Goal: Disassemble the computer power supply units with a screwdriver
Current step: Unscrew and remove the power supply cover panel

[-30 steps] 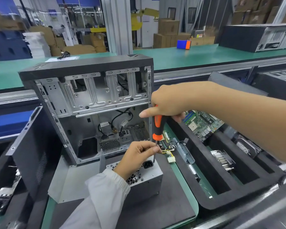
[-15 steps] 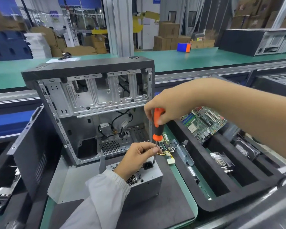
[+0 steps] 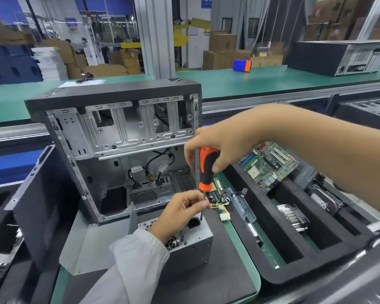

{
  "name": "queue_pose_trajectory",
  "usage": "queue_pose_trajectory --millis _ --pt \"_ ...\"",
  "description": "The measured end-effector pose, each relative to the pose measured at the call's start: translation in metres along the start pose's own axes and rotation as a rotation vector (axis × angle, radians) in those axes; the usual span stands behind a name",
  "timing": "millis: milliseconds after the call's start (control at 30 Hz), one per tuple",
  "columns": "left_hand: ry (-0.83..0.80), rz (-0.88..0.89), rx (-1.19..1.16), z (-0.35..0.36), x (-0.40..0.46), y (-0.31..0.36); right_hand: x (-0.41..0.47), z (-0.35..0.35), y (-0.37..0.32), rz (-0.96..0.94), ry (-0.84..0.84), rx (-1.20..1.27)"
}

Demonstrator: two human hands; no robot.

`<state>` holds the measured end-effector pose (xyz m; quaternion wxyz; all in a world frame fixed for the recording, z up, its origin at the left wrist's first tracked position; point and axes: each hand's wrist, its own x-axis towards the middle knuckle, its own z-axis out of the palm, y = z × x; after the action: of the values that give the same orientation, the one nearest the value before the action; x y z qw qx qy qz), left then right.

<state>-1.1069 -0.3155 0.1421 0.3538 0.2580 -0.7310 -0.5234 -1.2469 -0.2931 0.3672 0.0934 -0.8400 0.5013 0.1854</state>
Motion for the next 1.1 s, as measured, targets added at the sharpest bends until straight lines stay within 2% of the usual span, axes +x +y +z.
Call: queue_pose_trajectory --millis 100,200,267,400,467,533,600,667,800,900,967,1033,1100 --pt "0.000 0.013 0.009 -0.001 0.000 -0.001 0.000 0.002 -0.004 0.140 0.094 0.064" --pt "0.000 -0.001 0.034 -0.002 0.000 -0.002 0.008 0.011 -0.007 0.246 0.135 -0.073" --pt "-0.008 -0.005 0.042 -0.002 -0.001 -0.002 0.011 0.010 -0.003 0.161 0.120 -0.102" --pt "-0.007 -0.013 0.040 -0.001 -0.001 -0.001 0.001 -0.001 0.003 0.013 -0.007 0.112" --pt "-0.006 -0.008 0.040 -0.001 -0.001 0.000 0.002 0.002 -0.002 0.068 0.060 0.130" --pt "-0.004 -0.008 0.054 -0.001 -0.001 0.000 0.008 0.007 -0.007 0.202 0.141 0.061" --pt "-0.002 -0.008 0.055 -0.001 -0.002 0.000 0.013 0.012 -0.009 0.245 0.171 -0.040" --pt "-0.009 -0.007 0.051 -0.001 -0.002 0.001 0.016 0.010 -0.005 0.173 0.125 -0.068" --pt "-0.034 -0.012 0.042 -0.001 -0.001 0.001 0.005 0.000 -0.001 0.066 -0.008 0.142" --pt "-0.037 -0.010 0.039 -0.001 -0.002 0.002 0.008 0.005 -0.005 0.230 0.037 0.127" --pt "-0.037 -0.006 0.054 -0.001 -0.002 0.003 0.010 0.010 -0.008 0.317 0.025 -0.004" --pt "-0.040 -0.008 0.059 0.000 -0.002 0.004 0.014 0.010 -0.005 0.255 0.036 -0.058" --pt "-0.037 -0.017 0.052 0.001 -0.002 0.005 0.010 0.006 -0.004 0.109 0.017 -0.019"
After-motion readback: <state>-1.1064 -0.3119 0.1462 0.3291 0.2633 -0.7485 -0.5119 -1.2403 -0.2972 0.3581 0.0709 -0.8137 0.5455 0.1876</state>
